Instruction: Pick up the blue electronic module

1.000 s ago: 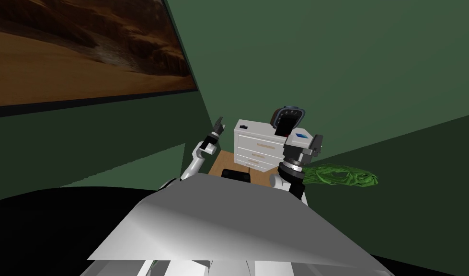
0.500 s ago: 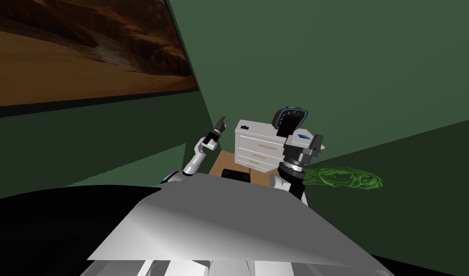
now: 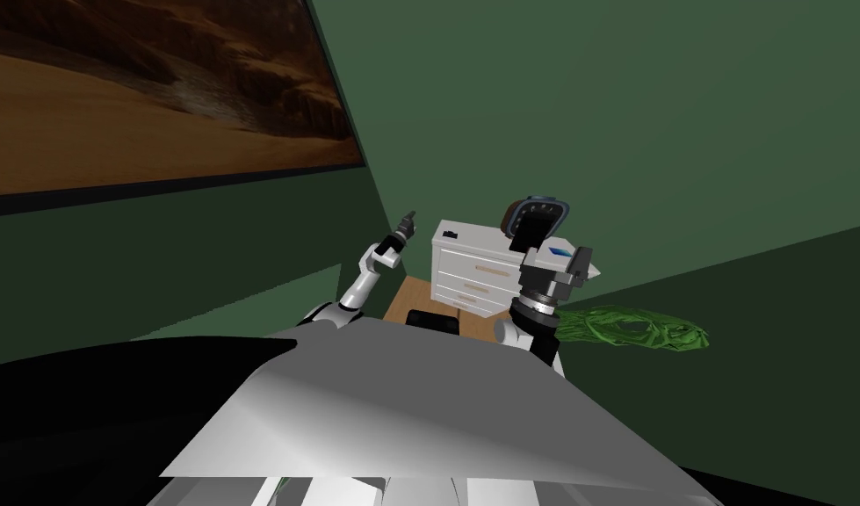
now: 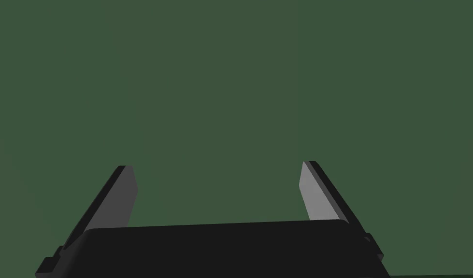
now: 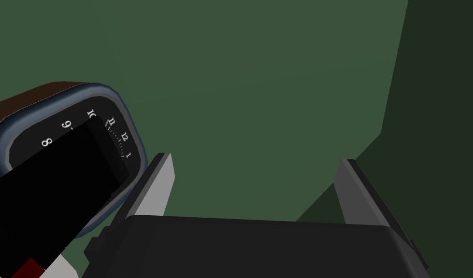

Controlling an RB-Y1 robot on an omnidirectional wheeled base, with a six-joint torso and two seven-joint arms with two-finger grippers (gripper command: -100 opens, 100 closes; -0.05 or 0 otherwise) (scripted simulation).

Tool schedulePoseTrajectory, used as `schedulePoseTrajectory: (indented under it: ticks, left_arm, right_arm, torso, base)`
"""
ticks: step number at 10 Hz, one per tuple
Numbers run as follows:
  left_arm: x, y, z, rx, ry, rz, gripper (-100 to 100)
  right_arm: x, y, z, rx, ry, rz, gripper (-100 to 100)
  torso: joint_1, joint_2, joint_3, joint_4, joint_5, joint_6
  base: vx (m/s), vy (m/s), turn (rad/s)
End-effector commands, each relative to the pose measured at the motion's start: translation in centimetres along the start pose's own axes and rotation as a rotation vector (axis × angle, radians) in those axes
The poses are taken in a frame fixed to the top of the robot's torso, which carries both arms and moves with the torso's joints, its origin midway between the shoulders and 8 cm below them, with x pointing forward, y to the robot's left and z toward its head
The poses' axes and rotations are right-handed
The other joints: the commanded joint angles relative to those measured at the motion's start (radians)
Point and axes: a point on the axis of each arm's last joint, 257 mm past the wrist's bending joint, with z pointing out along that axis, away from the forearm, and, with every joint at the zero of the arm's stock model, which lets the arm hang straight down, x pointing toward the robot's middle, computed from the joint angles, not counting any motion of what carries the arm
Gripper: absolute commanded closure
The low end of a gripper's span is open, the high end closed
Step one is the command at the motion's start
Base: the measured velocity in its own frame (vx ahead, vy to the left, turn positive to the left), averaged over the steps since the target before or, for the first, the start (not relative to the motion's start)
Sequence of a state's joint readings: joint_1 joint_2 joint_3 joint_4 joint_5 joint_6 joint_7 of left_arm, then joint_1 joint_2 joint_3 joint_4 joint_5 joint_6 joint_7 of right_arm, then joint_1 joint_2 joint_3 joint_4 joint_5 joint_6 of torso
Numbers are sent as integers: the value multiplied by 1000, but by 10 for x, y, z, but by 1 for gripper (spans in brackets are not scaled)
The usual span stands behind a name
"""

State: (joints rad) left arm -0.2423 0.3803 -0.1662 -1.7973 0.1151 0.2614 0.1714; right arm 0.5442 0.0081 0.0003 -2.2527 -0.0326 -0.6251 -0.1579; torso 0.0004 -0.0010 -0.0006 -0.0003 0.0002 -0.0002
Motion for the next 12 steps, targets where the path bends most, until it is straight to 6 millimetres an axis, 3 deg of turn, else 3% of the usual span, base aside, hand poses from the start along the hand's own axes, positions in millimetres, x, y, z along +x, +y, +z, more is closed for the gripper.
schedulePoseTrajectory:
  ticks: [1, 5, 12]
  left_arm:
    - [-3, 3, 11, -36, -3, 12, -100]
    - [-16, 16, 35, -139, -21, 42, -100]
    - [-41, 20, 69, -301, -68, 74, -100]
  right_arm:
    - [0, 0, 0, 0, 0, 0, 0]
    - [0, 0, 0, 0, 0, 0, 0]
    - [0, 0, 0, 0, 0, 0, 0]
  torso:
    - [0, 0, 0, 0, 0, 0]
    - [0, 0, 0, 0, 0, 0]
    - [-1, 0, 0, 0, 0, 0]
  base:
    - [14, 11, 11]
    - [13, 7, 12]
    - [12, -2, 9]
